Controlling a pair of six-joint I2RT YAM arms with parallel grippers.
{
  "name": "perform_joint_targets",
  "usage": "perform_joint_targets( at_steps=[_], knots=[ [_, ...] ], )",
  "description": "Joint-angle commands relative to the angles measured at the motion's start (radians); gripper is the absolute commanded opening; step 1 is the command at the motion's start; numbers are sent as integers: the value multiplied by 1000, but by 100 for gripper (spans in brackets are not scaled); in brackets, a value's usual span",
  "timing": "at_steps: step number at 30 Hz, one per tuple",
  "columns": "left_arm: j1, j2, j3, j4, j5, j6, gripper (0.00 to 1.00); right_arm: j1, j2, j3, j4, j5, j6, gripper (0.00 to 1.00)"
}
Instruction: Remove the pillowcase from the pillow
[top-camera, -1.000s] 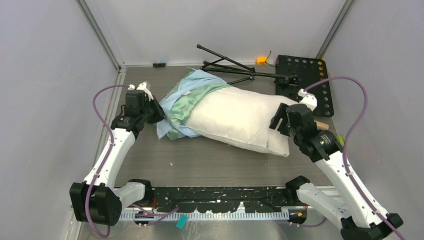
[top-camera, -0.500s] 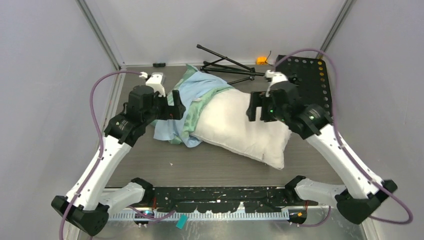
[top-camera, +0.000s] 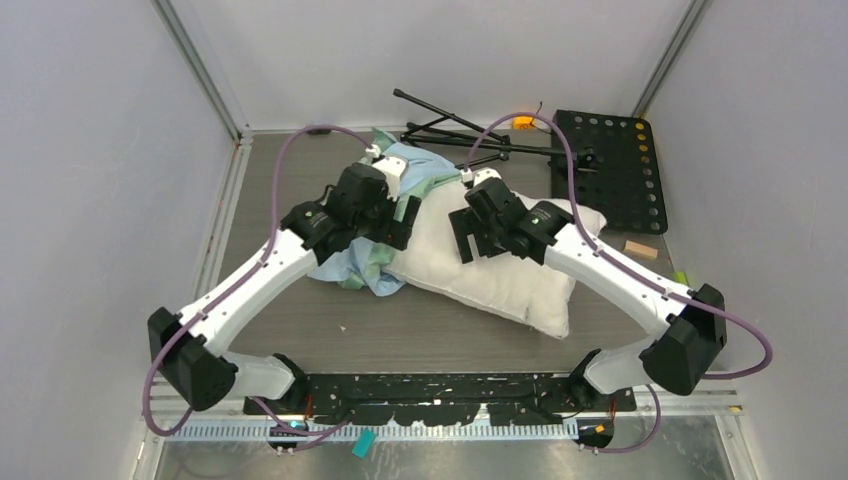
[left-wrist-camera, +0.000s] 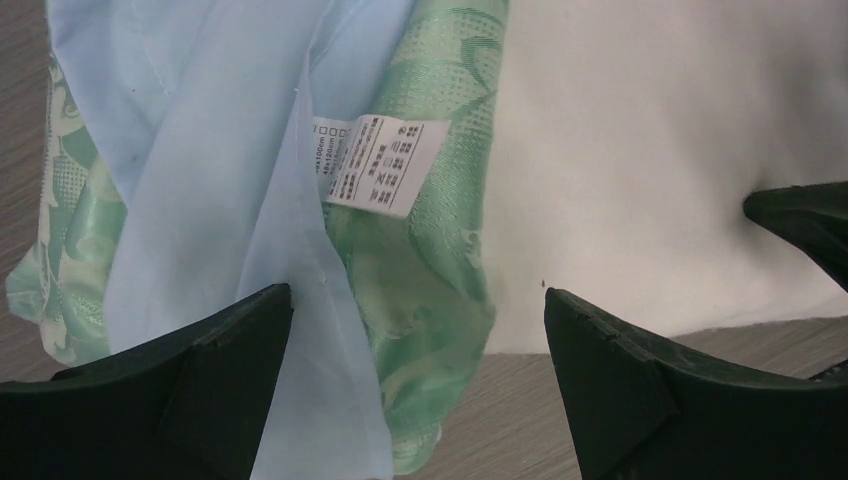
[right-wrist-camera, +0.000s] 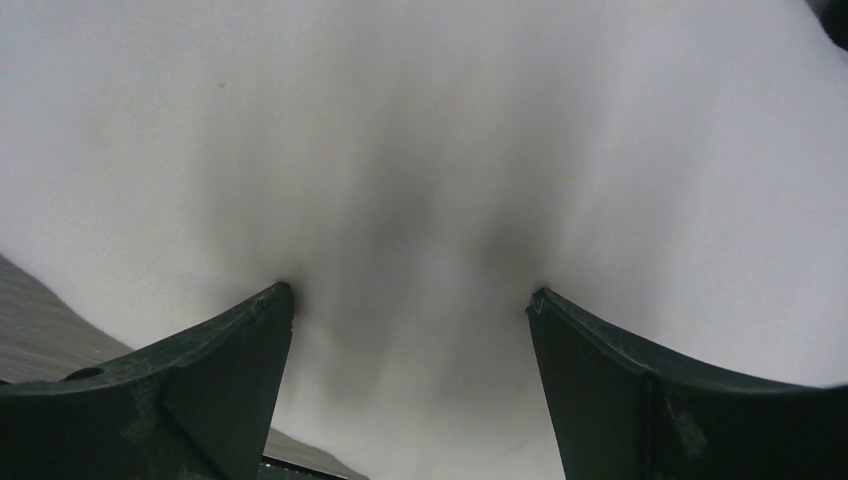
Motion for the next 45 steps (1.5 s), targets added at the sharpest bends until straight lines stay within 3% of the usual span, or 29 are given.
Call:
perform_joint_targets(
  at_steps=[1,4,8,9,11,12,13,16,18,23,25,29,30,32,33,38,45],
  knots=[
    [1,65,32,34,-87,8,100,3,-3,-89,95,41,2,91],
    [27,118,47,-3,-183,-37,100,2,-19,-141,126,40,18,84],
    [130,128,18,-8,-179,-82,93,3,-57,-195,147,84,38,63],
    [157,118,-1,1,-171,-92,86,3,-72,-206,148,112,44,57],
    [216,91,-41,25,-159,-115,73,1,-118,-229,156,207,69,33],
    [238,76,-60,36,-160,-124,65,2,-152,-245,168,256,85,15],
    [253,63,-77,46,-171,-128,58,0,-189,-265,185,303,99,6],
    [269,36,-119,72,-230,-142,33,-16,-317,-309,230,384,134,0],
    [292,22,-148,88,-233,-156,23,-28,-408,-322,247,423,144,0],
    [442,-28,-260,164,-79,-246,2,-34,-546,-302,246,504,135,0],
    [506,-53,-302,203,-15,-278,0,-35,-562,-281,237,480,112,0],
    [522,-82,-338,245,21,-281,0,-36,-520,-212,172,330,72,1],
    [522,-85,-346,262,49,-282,0,-36,-505,-197,159,274,52,11],
    [522,-84,-356,290,127,-283,0,-36,-470,-166,132,132,7,68],
    [522,-80,-358,303,186,-286,0,-36,-452,-149,121,61,-12,85],
    [521,-55,-360,297,297,-294,0,-21,-300,-31,56,-165,-93,89],
    [522,-74,-396,296,288,-291,0,106,-83,71,45,-113,-169,90]
  ],
)
